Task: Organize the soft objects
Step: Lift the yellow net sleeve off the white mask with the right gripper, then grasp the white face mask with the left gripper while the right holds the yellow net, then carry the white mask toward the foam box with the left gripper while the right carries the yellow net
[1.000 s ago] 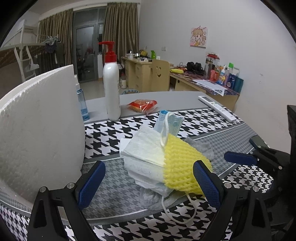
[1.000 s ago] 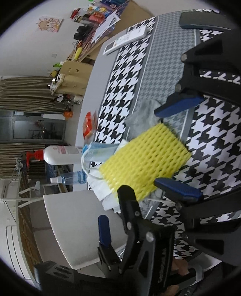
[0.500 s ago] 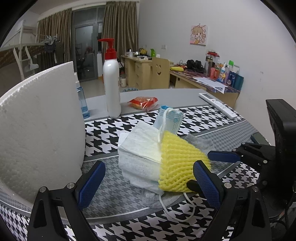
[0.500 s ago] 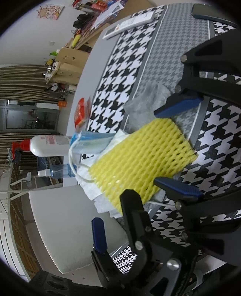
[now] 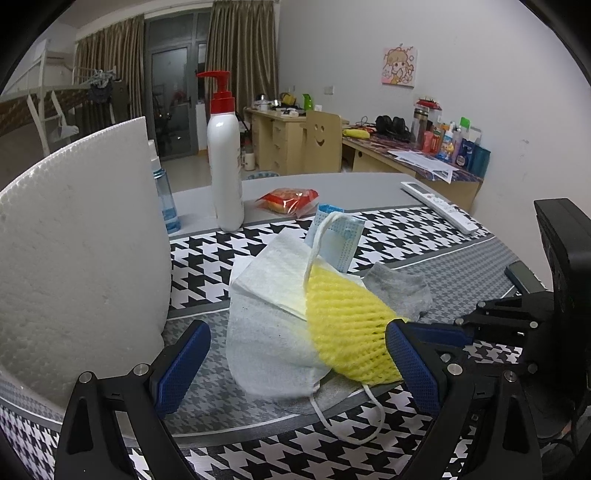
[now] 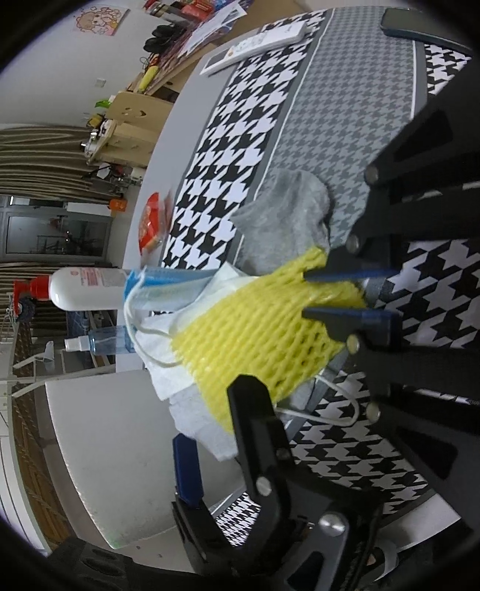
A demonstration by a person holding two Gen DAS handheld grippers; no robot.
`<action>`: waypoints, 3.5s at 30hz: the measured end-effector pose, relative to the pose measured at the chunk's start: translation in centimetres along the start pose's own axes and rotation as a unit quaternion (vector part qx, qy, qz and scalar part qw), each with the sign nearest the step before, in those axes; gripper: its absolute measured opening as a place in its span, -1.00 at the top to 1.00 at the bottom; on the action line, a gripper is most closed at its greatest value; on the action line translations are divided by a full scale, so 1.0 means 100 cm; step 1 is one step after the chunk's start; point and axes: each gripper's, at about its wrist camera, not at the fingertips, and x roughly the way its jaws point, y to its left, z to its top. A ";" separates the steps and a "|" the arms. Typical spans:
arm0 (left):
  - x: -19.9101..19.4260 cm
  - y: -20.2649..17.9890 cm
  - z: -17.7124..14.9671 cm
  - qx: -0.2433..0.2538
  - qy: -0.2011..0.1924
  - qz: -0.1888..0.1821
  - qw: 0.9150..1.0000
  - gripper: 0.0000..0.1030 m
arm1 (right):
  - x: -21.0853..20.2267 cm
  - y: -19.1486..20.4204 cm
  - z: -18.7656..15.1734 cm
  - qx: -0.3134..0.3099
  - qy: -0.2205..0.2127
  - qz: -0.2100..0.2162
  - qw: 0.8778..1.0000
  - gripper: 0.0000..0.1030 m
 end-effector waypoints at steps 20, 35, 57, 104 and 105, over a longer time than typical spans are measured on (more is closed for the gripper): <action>0.012 -0.006 0.000 -0.001 0.016 0.003 1.000 -0.70 | -0.048 -0.034 -0.029 0.064 -0.033 -0.050 0.996 0.80; 0.037 0.004 -0.001 -0.027 0.067 0.001 0.997 0.15 | -0.044 -0.035 -0.035 0.076 -0.028 -0.054 0.995 0.80; -0.001 0.002 0.008 -0.016 0.006 -0.024 1.000 0.91 | -0.056 -0.033 -0.039 0.095 -0.044 -0.066 0.992 0.80; -0.008 -0.030 -0.008 0.066 0.021 -0.044 0.997 0.45 | -0.095 -0.025 -0.046 0.132 -0.083 -0.080 0.984 0.79; -0.008 -0.030 -0.009 0.065 0.020 -0.044 0.997 0.52 | -0.095 -0.025 -0.047 0.133 -0.083 -0.080 0.984 0.79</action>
